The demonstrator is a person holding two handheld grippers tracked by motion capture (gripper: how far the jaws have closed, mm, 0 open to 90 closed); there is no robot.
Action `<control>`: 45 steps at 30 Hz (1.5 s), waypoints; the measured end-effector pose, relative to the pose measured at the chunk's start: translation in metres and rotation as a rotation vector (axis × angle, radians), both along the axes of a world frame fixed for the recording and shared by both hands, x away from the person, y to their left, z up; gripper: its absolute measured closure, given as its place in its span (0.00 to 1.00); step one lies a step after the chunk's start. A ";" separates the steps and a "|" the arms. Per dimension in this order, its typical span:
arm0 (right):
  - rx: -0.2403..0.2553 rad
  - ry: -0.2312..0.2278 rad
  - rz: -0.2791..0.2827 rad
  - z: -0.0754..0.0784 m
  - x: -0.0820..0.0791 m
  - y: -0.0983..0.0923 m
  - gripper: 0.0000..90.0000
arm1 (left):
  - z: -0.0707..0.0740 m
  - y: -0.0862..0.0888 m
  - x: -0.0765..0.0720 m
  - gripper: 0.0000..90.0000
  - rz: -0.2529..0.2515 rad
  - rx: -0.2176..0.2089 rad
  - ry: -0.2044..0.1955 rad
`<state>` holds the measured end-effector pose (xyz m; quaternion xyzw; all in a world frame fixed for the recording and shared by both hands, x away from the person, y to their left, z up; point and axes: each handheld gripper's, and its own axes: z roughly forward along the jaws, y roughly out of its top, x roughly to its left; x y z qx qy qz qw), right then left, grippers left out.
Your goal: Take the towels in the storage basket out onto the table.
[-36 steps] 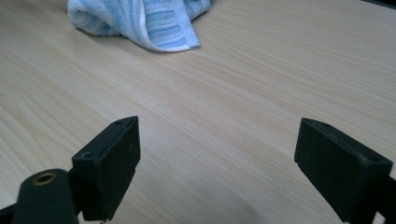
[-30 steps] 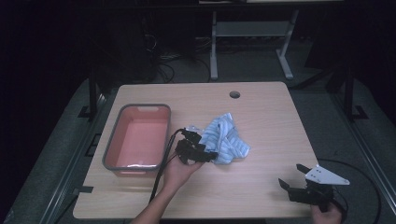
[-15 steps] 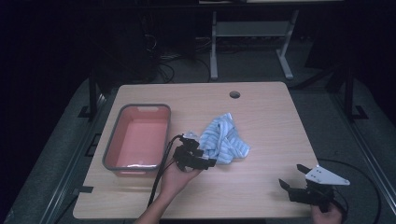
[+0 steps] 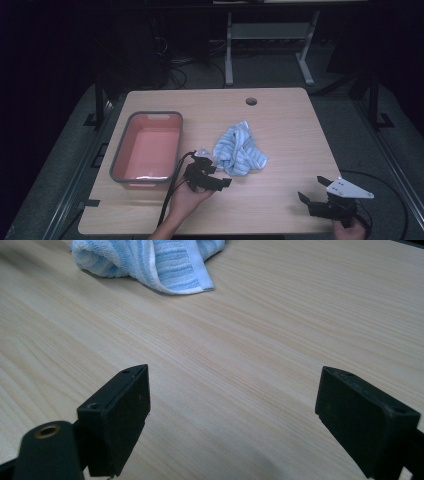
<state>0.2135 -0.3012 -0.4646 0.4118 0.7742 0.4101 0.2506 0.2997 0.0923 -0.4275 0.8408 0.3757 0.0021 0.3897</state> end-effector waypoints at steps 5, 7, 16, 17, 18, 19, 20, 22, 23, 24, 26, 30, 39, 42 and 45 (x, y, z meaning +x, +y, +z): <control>-0.001 0.000 0.001 0.000 0.000 0.000 0.15 | 0.000 0.001 -0.007 0.25 -0.008 -0.005 -0.006; 0.000 0.000 0.001 0.000 0.000 0.000 0.15 | 0.000 0.002 -0.009 0.25 -0.016 -0.006 -0.004; -0.003 -0.002 0.005 0.000 0.000 0.001 0.15 | -0.001 0.007 -0.016 0.25 -0.014 -0.013 -0.010; -0.004 -0.003 0.005 0.000 0.000 0.001 0.15 | -0.002 0.007 -0.018 0.25 -0.007 -0.019 -0.008; -0.002 -0.003 0.004 0.000 0.000 0.001 0.15 | -0.002 0.007 -0.019 0.25 -0.010 -0.014 -0.008; -0.003 -0.002 0.004 0.000 0.000 0.001 0.15 | -0.002 0.008 -0.020 0.25 -0.006 -0.016 -0.009; -0.003 0.001 0.003 0.000 0.000 0.000 0.15 | -0.003 0.008 -0.021 0.25 -0.010 -0.017 -0.008; -0.006 0.000 0.004 0.000 0.000 0.001 0.15 | -0.004 0.010 -0.022 0.25 -0.013 -0.006 -0.017; -0.006 0.002 0.004 0.000 0.000 0.001 0.15 | -0.005 0.011 -0.022 0.26 -0.014 -0.002 -0.014; -0.006 0.004 0.003 0.000 0.000 0.001 0.15 | -0.006 0.011 -0.023 0.25 -0.010 -0.007 -0.012; -0.007 0.002 0.004 0.000 -0.001 0.001 0.15 | -0.007 0.014 -0.024 0.25 -0.013 -0.001 -0.013; -0.006 0.004 0.002 0.000 -0.001 0.001 0.15 | -0.009 0.017 -0.027 0.25 -0.004 -0.009 -0.010; -0.010 0.000 0.003 0.000 -0.001 0.002 0.15 | -0.011 0.024 -0.035 0.26 -0.005 -0.006 -0.015; -0.009 -0.002 0.004 0.000 -0.001 0.002 0.15 | -0.011 0.026 -0.037 0.26 -0.001 -0.007 -0.012; -0.012 -0.001 0.006 0.000 -0.001 0.003 0.15 | -0.012 0.028 -0.040 0.26 0.000 -0.009 -0.014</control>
